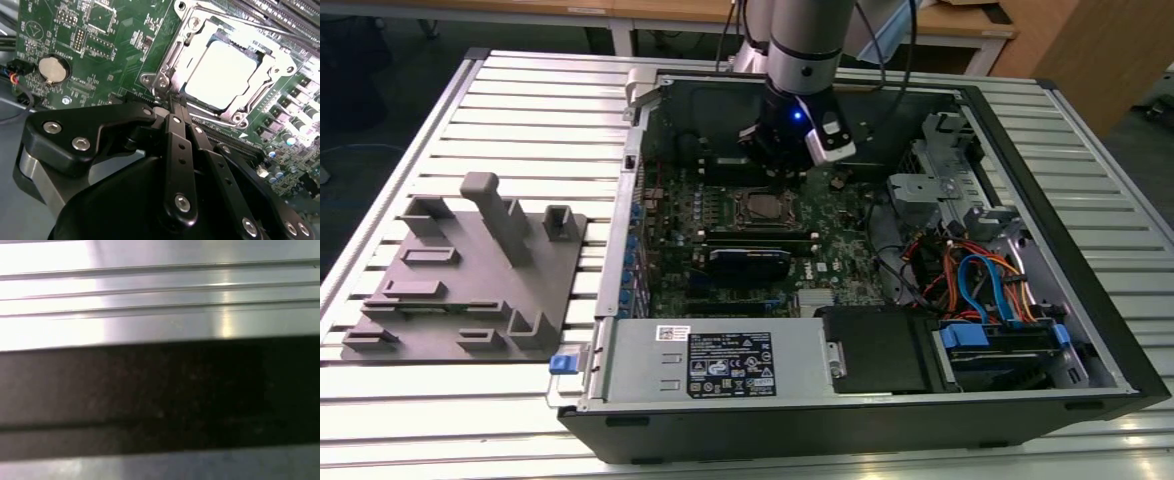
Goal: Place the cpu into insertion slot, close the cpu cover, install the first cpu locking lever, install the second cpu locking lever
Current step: 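Install the first cpu locking lever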
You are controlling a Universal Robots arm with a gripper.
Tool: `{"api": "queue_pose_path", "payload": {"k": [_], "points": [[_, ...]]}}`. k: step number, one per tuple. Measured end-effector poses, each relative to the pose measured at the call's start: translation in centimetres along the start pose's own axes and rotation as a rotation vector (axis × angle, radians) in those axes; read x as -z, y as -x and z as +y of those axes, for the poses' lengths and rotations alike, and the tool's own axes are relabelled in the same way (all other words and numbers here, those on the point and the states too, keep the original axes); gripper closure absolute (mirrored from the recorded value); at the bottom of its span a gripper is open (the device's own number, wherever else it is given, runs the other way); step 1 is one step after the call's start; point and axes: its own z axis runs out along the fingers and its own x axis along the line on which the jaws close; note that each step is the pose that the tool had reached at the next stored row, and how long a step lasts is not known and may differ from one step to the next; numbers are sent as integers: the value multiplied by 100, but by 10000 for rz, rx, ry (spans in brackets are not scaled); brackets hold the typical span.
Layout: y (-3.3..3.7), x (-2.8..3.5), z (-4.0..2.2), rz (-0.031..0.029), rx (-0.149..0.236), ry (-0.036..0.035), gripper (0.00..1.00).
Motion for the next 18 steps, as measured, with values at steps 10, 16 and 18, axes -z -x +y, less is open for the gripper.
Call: {"api": "queue_pose_path", "payload": {"k": [10,16,18], "points": [[-3,-41,-6,1,-2,-86,90],[-14,86,2,-5,0,-68,90],[-27,103,2,-6,-1,-59,90]]}}
